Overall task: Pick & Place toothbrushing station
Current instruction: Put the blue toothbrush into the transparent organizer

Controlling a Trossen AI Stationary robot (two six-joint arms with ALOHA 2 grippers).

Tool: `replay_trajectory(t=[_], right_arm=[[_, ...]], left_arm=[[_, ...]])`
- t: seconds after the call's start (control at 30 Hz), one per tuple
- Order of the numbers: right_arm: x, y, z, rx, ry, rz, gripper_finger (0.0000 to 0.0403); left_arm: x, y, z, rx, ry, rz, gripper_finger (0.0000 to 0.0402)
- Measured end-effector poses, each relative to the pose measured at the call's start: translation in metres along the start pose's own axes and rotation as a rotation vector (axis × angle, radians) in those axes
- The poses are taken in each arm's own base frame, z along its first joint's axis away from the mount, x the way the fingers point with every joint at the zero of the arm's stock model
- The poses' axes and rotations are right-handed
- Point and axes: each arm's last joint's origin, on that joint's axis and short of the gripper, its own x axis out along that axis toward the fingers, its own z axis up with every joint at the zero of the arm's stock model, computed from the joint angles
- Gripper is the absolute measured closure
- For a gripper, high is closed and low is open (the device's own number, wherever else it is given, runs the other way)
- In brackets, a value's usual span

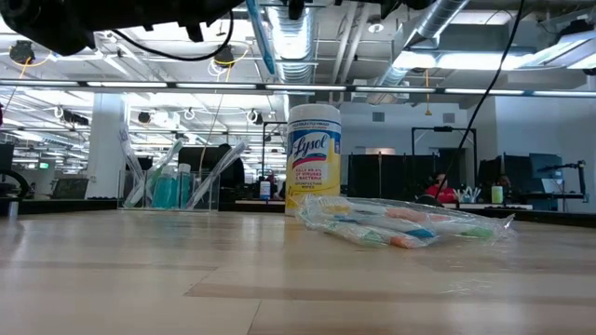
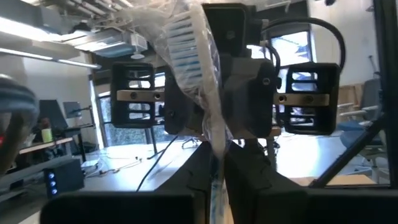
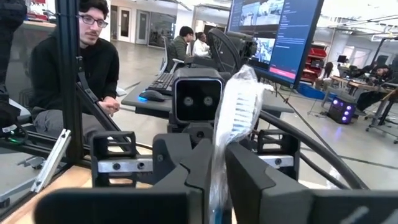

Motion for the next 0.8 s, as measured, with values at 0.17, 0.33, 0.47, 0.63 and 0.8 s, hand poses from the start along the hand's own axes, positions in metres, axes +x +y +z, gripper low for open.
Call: replay_trajectory(t=[0.17, 0.33, 0.47, 0.63, 0.8], right_arm=[[-0.001, -0.005, -0.004, 0.006, 0.033, -0.012, 0.0349], [-0.003, -0.012, -0.008, 0.014, 0.061, -0.024, 0.0348], [-0.004, -0.017, -0.009, 0.02, 0.065, -0.036, 0.0347], [-0.005, -0.019, -0.011, 0.034, 0.082, -0.04, 0.0347], [-0.005, -0.018, -0.011, 0.041, 0.084, -0.037, 0.0347]], left_arm=[[-0.003, 0.003, -0.004, 0.005, 0.034, 0.081, 0.0391], [-0.008, 0.006, -0.007, 0.012, 0.062, 0.134, 0.0388], [-0.013, 0.008, -0.007, 0.013, 0.064, 0.151, 0.0391], [-0.027, 0.015, -0.009, 0.019, 0.091, 0.231, 0.0389], [-0.039, 0.024, -0.009, 0.016, 0.091, 0.292, 0.039]])
